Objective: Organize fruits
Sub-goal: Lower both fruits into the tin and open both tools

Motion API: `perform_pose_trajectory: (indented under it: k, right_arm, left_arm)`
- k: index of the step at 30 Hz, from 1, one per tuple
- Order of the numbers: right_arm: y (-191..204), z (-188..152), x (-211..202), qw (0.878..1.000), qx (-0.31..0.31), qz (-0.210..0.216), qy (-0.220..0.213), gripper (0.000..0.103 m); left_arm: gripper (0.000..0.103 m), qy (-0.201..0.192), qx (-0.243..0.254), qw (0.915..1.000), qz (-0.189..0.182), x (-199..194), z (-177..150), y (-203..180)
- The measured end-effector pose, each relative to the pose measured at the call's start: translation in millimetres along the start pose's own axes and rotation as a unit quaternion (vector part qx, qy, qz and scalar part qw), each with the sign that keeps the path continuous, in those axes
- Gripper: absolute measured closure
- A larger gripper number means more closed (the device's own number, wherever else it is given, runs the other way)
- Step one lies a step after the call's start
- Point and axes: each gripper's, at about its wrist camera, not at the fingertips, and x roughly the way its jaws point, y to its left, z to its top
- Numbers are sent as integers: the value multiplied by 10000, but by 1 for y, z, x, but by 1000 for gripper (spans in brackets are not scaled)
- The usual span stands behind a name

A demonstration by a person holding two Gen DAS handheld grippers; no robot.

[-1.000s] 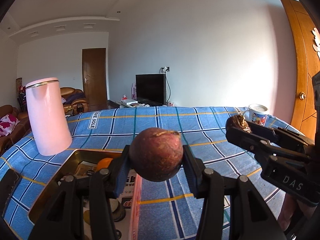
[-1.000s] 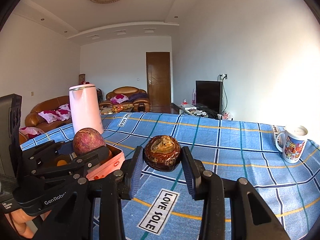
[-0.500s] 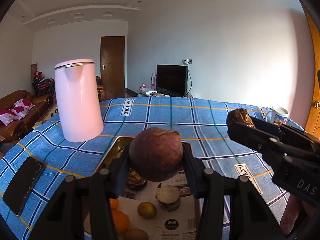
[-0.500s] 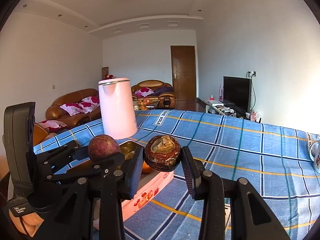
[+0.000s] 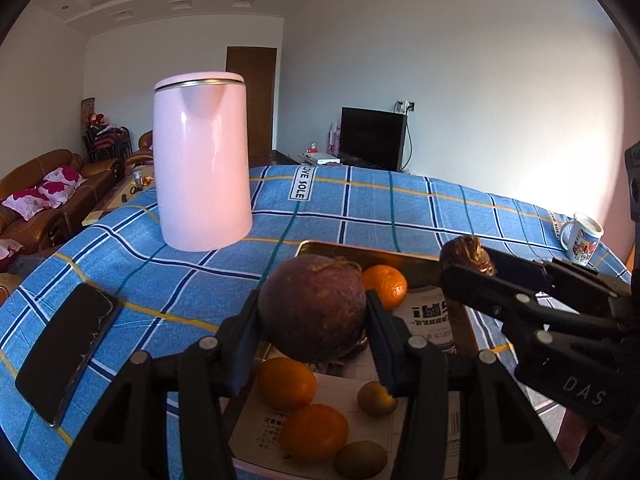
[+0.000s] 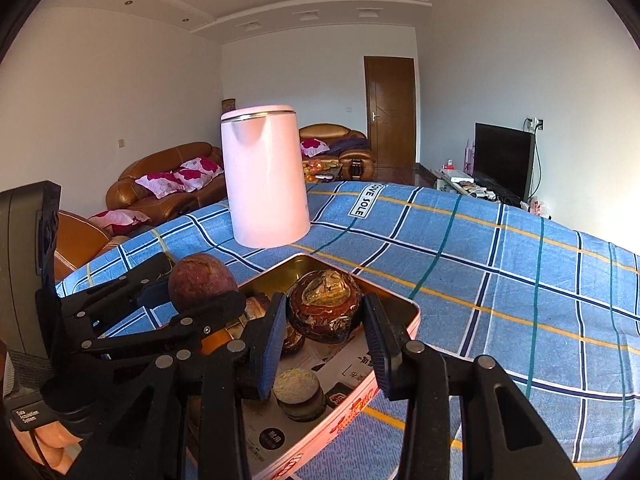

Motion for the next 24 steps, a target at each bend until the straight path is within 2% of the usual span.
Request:
perform_pose_trajectory:
  k: [12,24]
  right_arm:
    - [3,-6,31,9978,33,-59,661,63]
    - [-2,-16,44,9945,134,27,1036,62]
  left_arm:
    - [52,334,38,9994,-30,7,-1,7]
    - [51,347,206,9992,25,7,-2,4]
